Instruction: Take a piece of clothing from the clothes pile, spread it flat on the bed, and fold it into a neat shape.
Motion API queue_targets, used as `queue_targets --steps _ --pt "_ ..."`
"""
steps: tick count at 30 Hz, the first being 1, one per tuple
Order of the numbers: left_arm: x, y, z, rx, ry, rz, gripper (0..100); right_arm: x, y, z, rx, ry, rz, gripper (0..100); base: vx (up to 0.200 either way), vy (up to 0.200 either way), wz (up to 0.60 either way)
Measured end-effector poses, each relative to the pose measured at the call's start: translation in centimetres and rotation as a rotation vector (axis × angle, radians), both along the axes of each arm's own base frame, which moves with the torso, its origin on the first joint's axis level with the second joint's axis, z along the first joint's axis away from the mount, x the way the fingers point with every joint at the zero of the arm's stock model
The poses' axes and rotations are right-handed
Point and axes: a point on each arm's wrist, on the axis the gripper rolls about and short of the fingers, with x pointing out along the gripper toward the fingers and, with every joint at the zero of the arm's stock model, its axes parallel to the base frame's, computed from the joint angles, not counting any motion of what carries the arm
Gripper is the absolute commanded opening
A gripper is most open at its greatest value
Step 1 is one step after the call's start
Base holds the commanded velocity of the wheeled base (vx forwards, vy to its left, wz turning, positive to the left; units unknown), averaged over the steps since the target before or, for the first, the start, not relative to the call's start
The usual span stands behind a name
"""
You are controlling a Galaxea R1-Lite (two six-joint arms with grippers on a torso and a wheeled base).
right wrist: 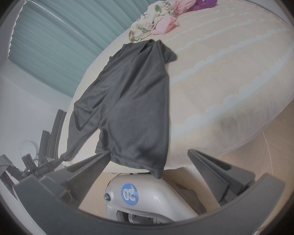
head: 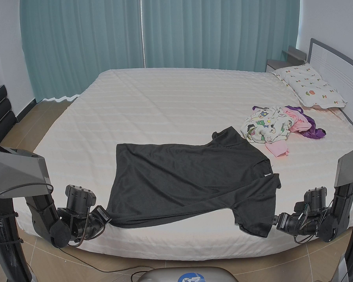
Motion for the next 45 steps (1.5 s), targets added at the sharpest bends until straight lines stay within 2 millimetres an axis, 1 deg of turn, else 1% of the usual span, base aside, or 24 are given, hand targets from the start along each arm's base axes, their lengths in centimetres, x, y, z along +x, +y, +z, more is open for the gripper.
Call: queue_targets --steps 9,23,24,33,39,45 --pt "0.1 0.0 0.0 0.000 0.000 0.000 0 -0.2 1.5 -0.9 0.000 0.029 0.056 100 0.000 0.000 0.00" --pt "0.1 0.0 -0.1 0.001 0.001 0.001 0 1.3 1.8 -1.8 -0.044 0.005 0.018 100 0.000 0.000 0.00" --pt "0.1 0.0 -0.1 0.000 0.001 0.001 0 1.3 1.8 -1.8 -0.044 0.006 0.018 0 0.000 0.000 0.00" --pt "0.1 0.0 -0.1 0.001 0.003 0.002 0 0.4 1.2 -1.5 -0.045 0.025 -0.004 0 0.000 0.000 0.00" --pt "0.0 0.0 -0.1 0.001 0.004 0.002 0 -0.9 -0.1 -0.7 -0.033 0.043 -0.041 0 0.000 0.000 0.00" --pt "-0.2 0.1 0.0 0.004 0.002 -0.002 0 -2.5 -1.1 0.2 -0.019 0.064 -0.053 0 0.000 0.000 0.00"
